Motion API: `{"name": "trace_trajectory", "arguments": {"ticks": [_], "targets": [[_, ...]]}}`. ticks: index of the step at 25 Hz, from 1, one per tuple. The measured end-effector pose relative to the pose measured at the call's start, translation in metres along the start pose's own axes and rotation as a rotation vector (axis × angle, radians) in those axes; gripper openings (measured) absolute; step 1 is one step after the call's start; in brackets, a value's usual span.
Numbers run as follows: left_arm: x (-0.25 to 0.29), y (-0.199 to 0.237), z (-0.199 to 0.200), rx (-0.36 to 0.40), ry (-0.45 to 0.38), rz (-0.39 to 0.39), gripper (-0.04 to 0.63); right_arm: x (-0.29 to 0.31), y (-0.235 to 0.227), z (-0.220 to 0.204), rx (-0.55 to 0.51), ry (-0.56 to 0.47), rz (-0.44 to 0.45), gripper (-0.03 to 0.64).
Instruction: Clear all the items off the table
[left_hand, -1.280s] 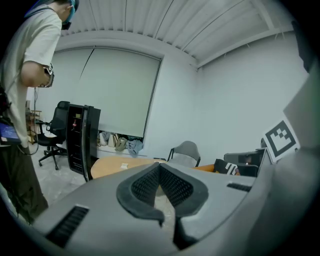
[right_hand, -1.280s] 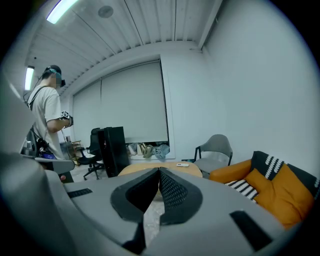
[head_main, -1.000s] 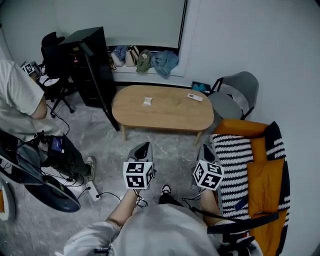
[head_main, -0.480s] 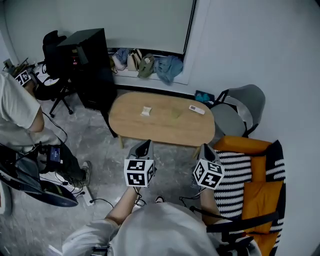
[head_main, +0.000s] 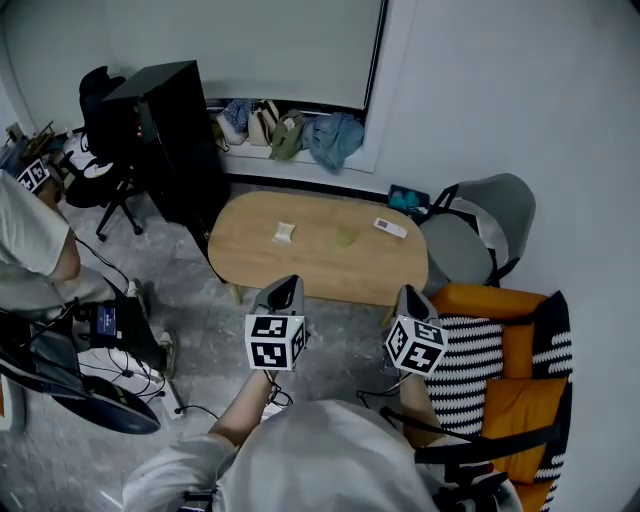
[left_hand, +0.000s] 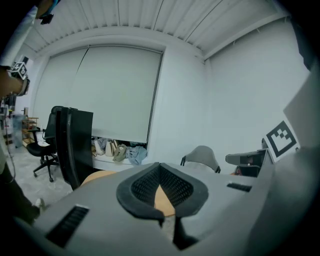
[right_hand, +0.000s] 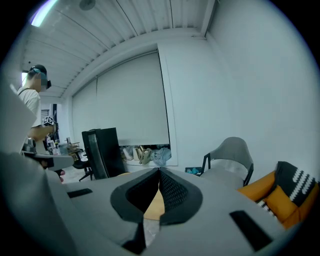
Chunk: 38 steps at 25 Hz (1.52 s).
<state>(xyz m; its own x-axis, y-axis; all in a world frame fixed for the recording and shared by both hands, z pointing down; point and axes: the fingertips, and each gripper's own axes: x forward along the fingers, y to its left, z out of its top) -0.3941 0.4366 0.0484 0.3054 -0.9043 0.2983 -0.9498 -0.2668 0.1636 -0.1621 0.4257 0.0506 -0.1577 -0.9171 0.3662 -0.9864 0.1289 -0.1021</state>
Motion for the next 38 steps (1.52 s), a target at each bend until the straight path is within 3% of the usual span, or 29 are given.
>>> {"name": "trace_trajectory", "arguments": {"ticks": [7,16,22,31,38], "targets": [[0.022,0.000,-0.003,-0.001,0.030,0.018,0.008,0.019,-0.019,-0.001,0.011,0.019,-0.002,0.023],[0.066,-0.010,0.006,0.031,0.049,-0.020,0.008,0.047,-0.047,0.000,0.057,0.034,-0.037,0.025],[0.128,-0.003,0.019,0.039,0.043,-0.043,0.008,0.094,-0.069,0.017,0.061,0.027,-0.060,0.023],[0.231,0.008,0.071,0.030,0.037,-0.071,0.008,0.181,-0.092,0.080,0.040,0.015,-0.077,0.023],[0.291,0.021,0.072,0.036,0.068,-0.073,0.008,0.242,-0.108,0.082,0.055,0.050,-0.083,0.025]]}}
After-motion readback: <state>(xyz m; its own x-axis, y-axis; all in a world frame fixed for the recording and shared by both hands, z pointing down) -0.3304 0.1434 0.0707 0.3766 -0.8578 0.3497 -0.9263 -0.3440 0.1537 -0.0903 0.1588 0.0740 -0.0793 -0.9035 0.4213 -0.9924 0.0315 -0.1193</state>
